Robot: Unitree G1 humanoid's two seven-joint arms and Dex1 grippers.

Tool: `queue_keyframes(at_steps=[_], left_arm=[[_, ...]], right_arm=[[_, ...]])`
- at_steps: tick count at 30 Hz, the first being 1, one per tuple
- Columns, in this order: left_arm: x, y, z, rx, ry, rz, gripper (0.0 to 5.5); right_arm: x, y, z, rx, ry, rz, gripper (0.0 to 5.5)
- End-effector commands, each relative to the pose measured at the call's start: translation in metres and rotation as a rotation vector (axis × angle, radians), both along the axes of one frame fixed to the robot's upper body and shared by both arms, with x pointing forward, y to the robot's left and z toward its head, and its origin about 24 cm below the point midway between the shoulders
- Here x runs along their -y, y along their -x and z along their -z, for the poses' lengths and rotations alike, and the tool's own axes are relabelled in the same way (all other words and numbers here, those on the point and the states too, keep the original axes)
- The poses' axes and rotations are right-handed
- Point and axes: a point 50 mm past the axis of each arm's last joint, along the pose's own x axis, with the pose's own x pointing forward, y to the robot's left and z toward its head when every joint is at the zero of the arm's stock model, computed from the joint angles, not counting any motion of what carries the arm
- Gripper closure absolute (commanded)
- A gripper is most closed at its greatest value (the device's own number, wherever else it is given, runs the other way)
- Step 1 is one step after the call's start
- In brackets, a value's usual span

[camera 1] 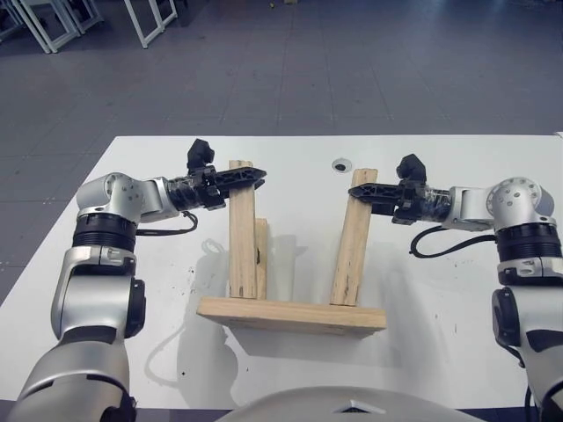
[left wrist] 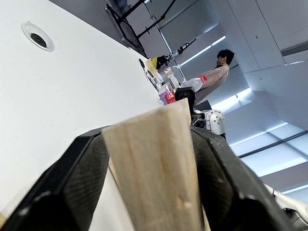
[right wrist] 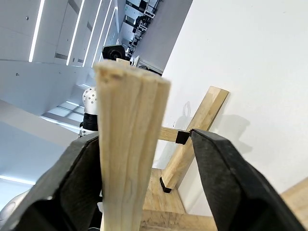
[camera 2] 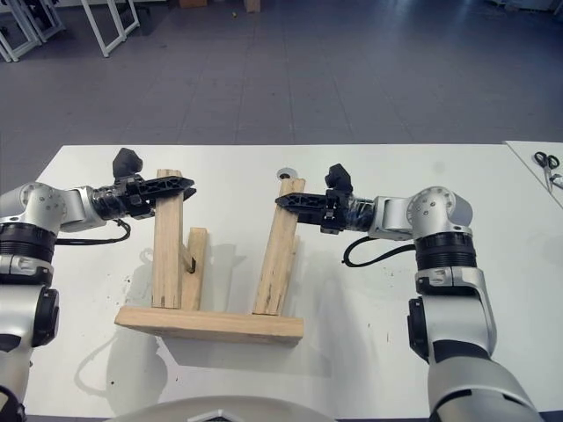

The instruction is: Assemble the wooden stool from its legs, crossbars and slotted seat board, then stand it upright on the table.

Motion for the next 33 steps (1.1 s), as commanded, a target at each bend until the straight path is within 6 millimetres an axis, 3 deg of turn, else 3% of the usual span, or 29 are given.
queue_keyframes(at_steps=[1,5,10,18,20,21,23,24,27,31,33], left_arm=[[-0.028,0.001,0.006,-0.059,-0.033,-0.112,2.63],[-0.037,-0.003,-0.024,0.017,0.141,-0.139,2.63],[-0.042,-0.004,-0.028,0.032,0.176,-0.180,2.63],[-0.086,0.001,-0.011,0.070,0.028,-0.472,2.63],[-0.103,0.002,-0.011,0.119,-0.027,-0.607,2.63],[-0.115,0.007,-0.010,0.172,-0.144,-0.640,2.63],[-0.133,0.029,-0.005,0.265,-0.427,-0.569,2.63],[-0.138,0.046,0.003,0.321,-0.602,-0.526,2.63],[-0.125,0.105,0.024,0.511,-0.898,-0.297,2.63],[-0.093,0.164,0.042,0.529,-0.916,0.080,2.63],[-0.092,0.185,0.042,0.508,-0.931,0.243,2.63]], right_arm=[[0.020,-0.009,0.007,0.016,0.100,0.084,1.62],[0.035,-0.013,0.011,0.030,0.110,0.152,0.91],[0.039,-0.013,0.015,0.038,0.107,0.165,0.02],[0.046,-0.006,0.019,0.064,0.128,0.162,0.02],[0.050,-0.003,0.021,0.157,0.215,0.164,0.02],[0.054,0.000,0.023,0.241,0.314,0.156,0.02],[0.067,0.014,0.029,0.496,0.585,0.132,0.02],[0.074,0.025,0.032,0.544,0.665,0.107,0.02],[0.085,0.057,0.038,0.648,0.780,0.040,0.02],[0.085,0.100,0.054,0.727,0.891,-0.224,0.02],[0.081,0.108,0.053,0.761,0.876,-0.297,0.02]])
